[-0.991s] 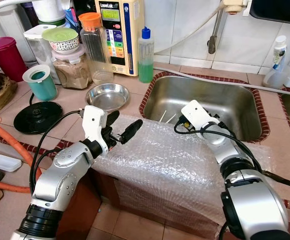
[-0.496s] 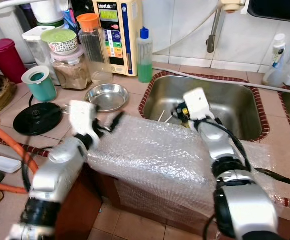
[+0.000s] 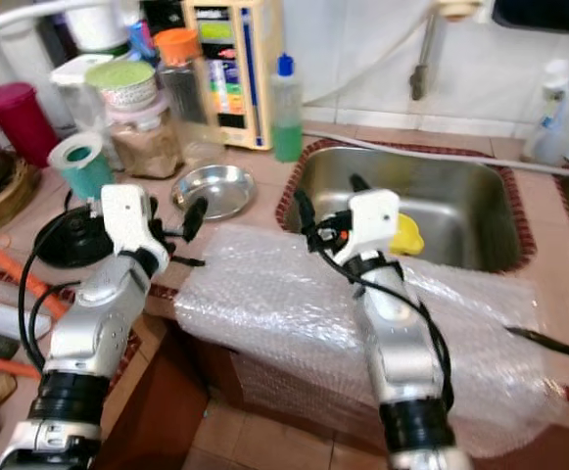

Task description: Kitchen organization

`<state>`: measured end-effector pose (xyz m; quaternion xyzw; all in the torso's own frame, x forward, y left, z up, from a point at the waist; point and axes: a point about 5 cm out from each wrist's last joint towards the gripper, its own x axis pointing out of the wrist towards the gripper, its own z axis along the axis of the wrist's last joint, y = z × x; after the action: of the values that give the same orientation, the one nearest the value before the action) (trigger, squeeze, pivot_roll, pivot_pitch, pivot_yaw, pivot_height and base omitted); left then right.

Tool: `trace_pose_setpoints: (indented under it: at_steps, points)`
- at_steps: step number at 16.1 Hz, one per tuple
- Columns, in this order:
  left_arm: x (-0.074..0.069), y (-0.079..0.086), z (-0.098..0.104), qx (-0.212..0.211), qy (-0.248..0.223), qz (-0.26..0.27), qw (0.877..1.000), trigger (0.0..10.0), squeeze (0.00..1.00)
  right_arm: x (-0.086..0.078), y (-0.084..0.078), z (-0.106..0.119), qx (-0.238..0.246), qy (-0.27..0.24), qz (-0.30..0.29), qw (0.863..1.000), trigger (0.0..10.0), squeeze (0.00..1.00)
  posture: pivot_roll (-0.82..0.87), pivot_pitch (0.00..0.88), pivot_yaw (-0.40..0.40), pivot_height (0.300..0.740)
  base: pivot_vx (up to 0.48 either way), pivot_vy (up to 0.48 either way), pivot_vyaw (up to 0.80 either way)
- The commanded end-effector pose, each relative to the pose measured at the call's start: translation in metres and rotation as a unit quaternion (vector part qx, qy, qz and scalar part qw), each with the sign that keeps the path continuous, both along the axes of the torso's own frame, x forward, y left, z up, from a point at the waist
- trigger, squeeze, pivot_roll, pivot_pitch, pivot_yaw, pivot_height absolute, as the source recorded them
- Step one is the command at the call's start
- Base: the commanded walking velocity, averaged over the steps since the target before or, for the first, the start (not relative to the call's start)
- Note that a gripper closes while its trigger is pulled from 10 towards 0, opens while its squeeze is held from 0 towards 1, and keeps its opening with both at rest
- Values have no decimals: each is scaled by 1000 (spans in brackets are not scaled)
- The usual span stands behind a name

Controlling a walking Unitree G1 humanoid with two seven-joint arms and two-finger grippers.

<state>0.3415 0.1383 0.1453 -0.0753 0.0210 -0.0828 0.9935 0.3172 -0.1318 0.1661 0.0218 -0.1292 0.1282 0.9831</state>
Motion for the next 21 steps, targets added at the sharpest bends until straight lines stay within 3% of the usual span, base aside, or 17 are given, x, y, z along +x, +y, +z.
trace_pose_setpoints:
  at_steps: [1,2,3,7,8,9,10,13,16,21]
  points:
    - [2,8,-3,5,5,27,1000,10000,0,-4,-6,1,15,8,-18,1000,10000,220,-7,0,143,740,0,0,-712]
    - [5,11,-1,4,3,46,999,10000,0,-8,-7,2,17,18,-20,1000,10000,12,-11,0,143,740,0,0,-719]
    - [8,12,0,-6,4,56,998,10000,0,-11,-8,3,20,23,-21,999,10000,0,-11,0,143,740,0,0,-719]
    - [13,17,-1,-25,13,101,995,10000,0,-15,-5,13,16,23,-17,999,10000,0,-12,0,131,740,0,0,0]
    - [14,19,-4,-37,23,111,993,10000,0,-17,-2,14,16,26,-15,999,10000,0,-13,0,127,740,0,0,0]
    - [15,13,-8,-77,42,105,991,10000,0,-19,1,14,18,30,-11,999,10000,0,-15,0,123,740,0,0,0]
    - [16,13,-8,-76,42,112,990,10000,0,-20,2,15,19,33,-9,999,10000,0,-15,0,123,740,0,0,0]
    - [23,18,-18,-140,83,167,972,10000,0,-27,8,22,18,31,9,999,10000,0,-75,0,114,740,0,0,0]
    - [35,20,-23,-178,124,205,954,10000,0,-33,7,27,8,31,12,999,10000,0,-104,0,120,740,0,0,0]
    - [48,19,-12,-206,134,204,948,10000,0,-39,11,30,14,31,9,999,10000,0,-108,0,167,740,0,0,0]
